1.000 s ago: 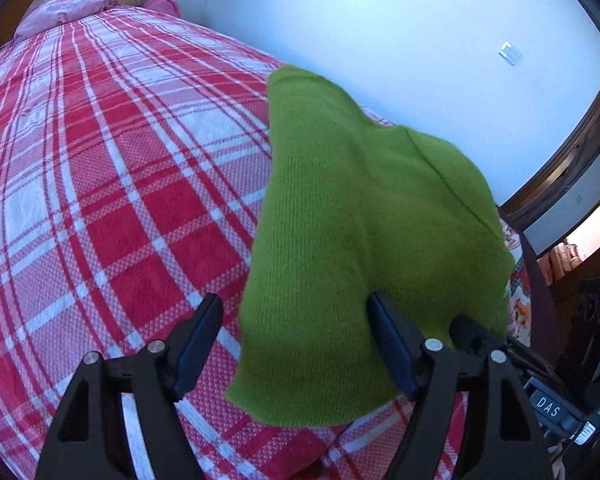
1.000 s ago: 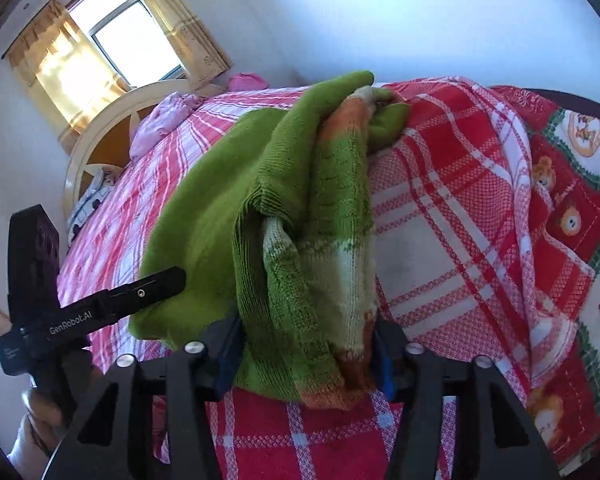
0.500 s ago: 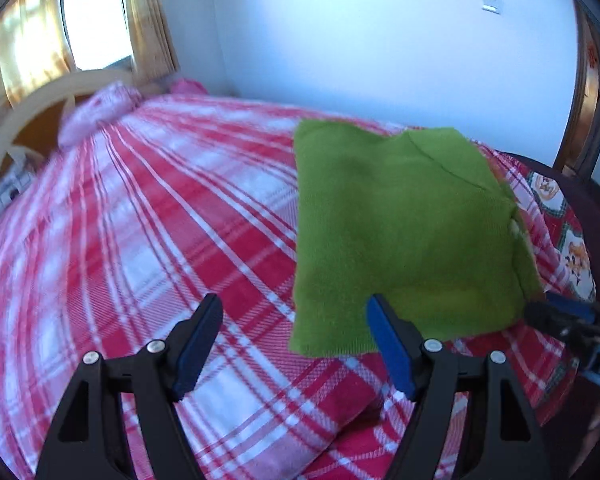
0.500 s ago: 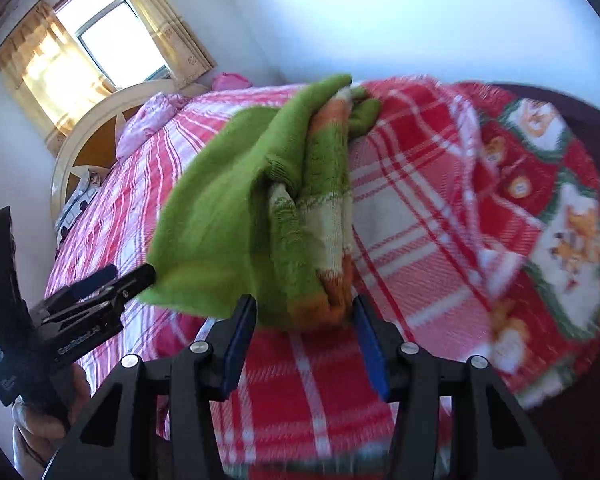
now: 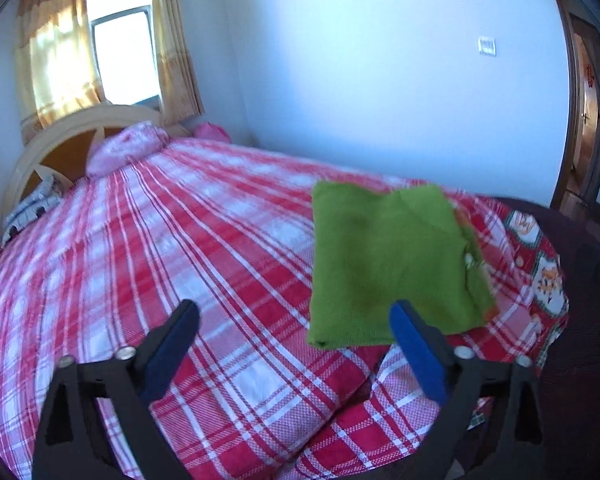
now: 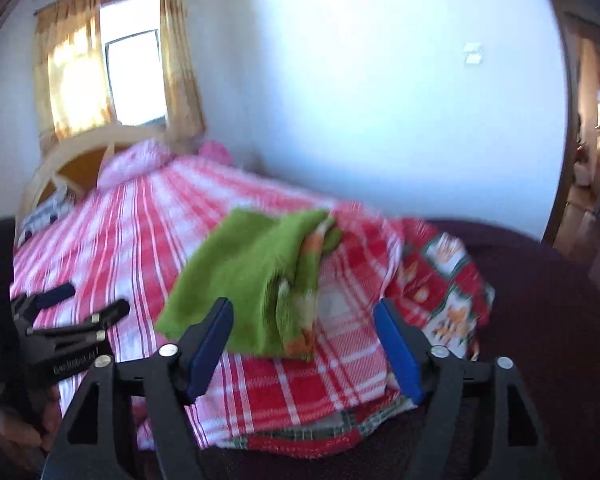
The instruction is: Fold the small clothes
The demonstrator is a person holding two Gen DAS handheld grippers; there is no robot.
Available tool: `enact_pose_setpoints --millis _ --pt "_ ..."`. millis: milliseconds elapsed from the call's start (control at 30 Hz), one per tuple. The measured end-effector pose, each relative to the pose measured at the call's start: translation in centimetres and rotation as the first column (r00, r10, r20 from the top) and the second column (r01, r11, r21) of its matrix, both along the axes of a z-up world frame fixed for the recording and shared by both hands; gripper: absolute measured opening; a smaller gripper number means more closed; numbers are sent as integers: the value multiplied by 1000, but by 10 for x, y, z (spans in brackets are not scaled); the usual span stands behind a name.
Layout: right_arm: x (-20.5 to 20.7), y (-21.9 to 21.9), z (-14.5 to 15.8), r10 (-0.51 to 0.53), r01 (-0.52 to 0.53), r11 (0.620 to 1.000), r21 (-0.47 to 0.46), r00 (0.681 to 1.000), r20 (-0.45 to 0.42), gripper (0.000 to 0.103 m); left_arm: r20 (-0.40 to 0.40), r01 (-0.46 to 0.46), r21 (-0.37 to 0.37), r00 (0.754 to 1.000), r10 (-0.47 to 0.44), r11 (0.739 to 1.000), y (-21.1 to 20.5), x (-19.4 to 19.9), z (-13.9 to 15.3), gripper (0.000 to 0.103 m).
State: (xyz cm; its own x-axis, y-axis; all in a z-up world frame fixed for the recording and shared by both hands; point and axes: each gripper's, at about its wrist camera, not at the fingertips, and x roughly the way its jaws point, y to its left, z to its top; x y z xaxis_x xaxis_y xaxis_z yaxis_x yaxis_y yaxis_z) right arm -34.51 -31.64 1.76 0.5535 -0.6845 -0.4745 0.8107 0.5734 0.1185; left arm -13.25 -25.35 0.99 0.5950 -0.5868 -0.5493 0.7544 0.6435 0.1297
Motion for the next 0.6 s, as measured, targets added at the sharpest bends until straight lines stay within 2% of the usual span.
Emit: enact_pose_setpoints --millis 100,300,433,600 --pt "-2 9 14 -39 42 997 -63 998 45 79 52 -16 -37 999 18 999 10 -9 16 103" --pt "-7 23 36 -54 66 992 -110 992 114 79 98 -35 -100 994 45 994 28 -18 39 103" --pt "-7 36 53 -44 67 982 -175 990 133 81 161 -56 -109 984 73 992 33 -28 47 103" --pt "-8 47 64 -26 60 974 -217 988 153 85 142 -38 -136 988 58 990 40 -30 54 103"
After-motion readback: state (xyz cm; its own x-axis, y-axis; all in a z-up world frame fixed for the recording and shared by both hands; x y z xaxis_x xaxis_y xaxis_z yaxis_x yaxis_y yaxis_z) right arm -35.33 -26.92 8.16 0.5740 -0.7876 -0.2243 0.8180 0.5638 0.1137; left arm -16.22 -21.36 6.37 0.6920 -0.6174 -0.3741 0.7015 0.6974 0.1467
